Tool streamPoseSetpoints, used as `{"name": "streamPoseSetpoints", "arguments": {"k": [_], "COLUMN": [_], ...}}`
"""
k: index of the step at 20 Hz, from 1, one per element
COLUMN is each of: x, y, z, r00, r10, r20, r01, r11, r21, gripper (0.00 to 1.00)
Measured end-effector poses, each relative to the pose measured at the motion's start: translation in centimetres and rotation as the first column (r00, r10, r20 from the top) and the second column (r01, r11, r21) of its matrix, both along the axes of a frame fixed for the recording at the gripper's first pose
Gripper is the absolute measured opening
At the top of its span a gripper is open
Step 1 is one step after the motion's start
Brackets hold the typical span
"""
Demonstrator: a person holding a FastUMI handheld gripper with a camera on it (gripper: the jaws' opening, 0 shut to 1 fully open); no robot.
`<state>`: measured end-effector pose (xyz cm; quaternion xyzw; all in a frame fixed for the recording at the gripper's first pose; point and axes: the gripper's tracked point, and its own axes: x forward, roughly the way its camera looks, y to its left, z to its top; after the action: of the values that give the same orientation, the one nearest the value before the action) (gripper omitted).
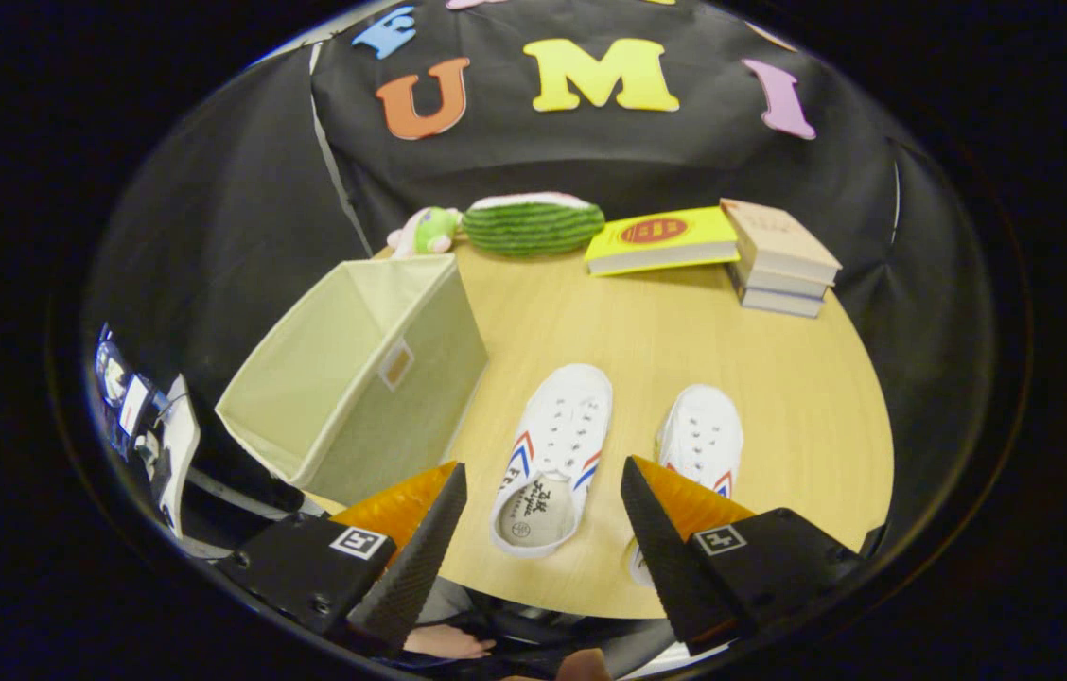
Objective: Open the storage box then place both shoes into the box .Put the left shoe in first, then the right shoe, with the right side of both shoes facing outward in a uniform manner.
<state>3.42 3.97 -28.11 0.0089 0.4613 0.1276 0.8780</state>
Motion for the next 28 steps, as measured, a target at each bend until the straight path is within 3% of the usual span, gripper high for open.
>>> {"name": "streamPoseSetpoints", "arguments": {"k": [5,9,14,16,18,20,23,25,28], "x": [1.0,1.4,1.8,2.2,2.1,2.0,1.9,1.9,1.8], "y": [-1.6,-1.5,-0.4,0.2,0.5,0.1,0.5,0.8,0.9], "z": [-5.1,-7.8,-10.2,-10.7,-11.0,-10.7,-10.5,-10.0,-9.0], "r00": [0.986,0.956,0.91,0.903,0.895,0.898,0.871,0.86,0.868], "r10": [-0.055,-0.07,-0.099,-0.109,-0.125,-0.133,-0.173,-0.189,-0.202], "r20": [-0.154,-0.285,-0.402,-0.416,-0.429,-0.419,-0.459,-0.474,-0.454], "r01": [0.056,0.087,0.158,0.185,0.213,0.226,0.32,0.364,0.375], "r11": [0.998,0.995,0.98,0.972,0.963,0.957,0.91,0.878,0.866], "r21": [0.006,0.049,0.117,0.147,0.165,0.18,0.265,0.31,0.331], "gripper": [1.0,1.0,0.83,0.68,0.35,0.27,0.08,0.07,0.06]}}
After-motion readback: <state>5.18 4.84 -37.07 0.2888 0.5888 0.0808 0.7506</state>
